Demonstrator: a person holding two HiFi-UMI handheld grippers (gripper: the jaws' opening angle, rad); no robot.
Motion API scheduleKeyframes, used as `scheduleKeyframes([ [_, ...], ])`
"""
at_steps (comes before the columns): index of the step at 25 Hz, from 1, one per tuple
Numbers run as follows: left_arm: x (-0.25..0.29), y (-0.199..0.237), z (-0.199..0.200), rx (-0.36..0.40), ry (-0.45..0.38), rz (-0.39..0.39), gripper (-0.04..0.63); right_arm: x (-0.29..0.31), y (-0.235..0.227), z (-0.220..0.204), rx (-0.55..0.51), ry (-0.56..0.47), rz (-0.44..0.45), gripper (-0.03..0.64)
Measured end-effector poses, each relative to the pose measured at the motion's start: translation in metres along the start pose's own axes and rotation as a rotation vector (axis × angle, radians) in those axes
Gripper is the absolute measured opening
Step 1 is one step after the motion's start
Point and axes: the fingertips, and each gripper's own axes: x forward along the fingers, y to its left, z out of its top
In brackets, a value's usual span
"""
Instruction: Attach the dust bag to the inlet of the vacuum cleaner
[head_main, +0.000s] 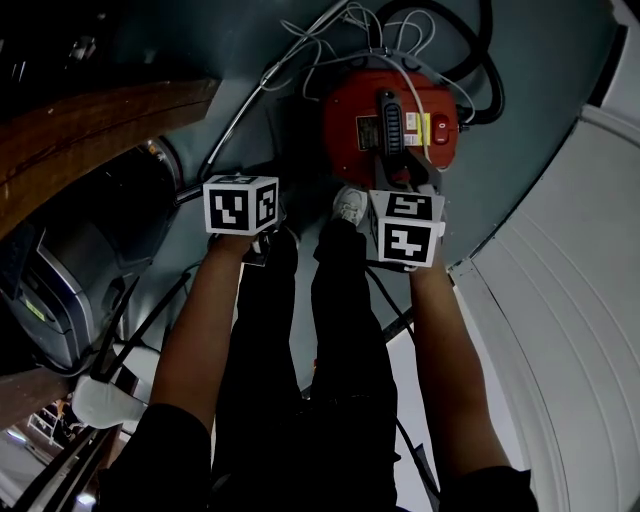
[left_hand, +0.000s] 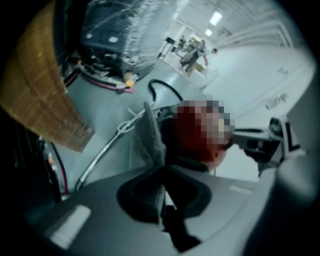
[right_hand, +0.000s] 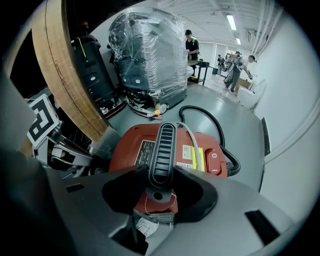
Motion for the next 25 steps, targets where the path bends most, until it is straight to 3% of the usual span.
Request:
scheduleKeyframes([
  [2, 0.005, -0.007, 0.001, 0.117, 0.025, 0.01, 0.021, 0.0, 0.0, 0.0, -0.002, -0.003, 0.003, 0.152],
  [4, 0.009, -0.008, 0.005, 0.11, 0.035, 0.0, 0.021, 0.001, 0.0, 0.001, -0.004, -0.007, 0.008, 0.152],
  [6, 0.01, -0.003, 0.008, 0.012, 0.031, -0.018, 0.021, 0.0, 0.0, 0.001, -0.004, -0.011, 0.014, 0.152],
  [13, 0.002, 0.01, 0.0, -0.438, -0.024, -0.152, 0.026, 0.0, 0.001, 0.001, 0.002, -0.018, 0.037, 0.153],
  [17, -0.002, 0.01, -0.003, -0.586, -0.054, -0.225, 0.028, 0.0, 0.001, 0.001, 0.009, -0.019, 0.054, 0.153],
  [20, -0.001, 0.006, -0.003, -0.592, -0.056, -0.238, 0.029, 0.0, 0.001, 0.001, 0.018, -0.019, 0.061, 0.153],
  [25, 0.006, 0.0, -0.002, -0.491, -0.036, -0.204, 0.028, 0.001, 0.002, 0.001, 0.024, -0.016, 0.073, 0.153],
])
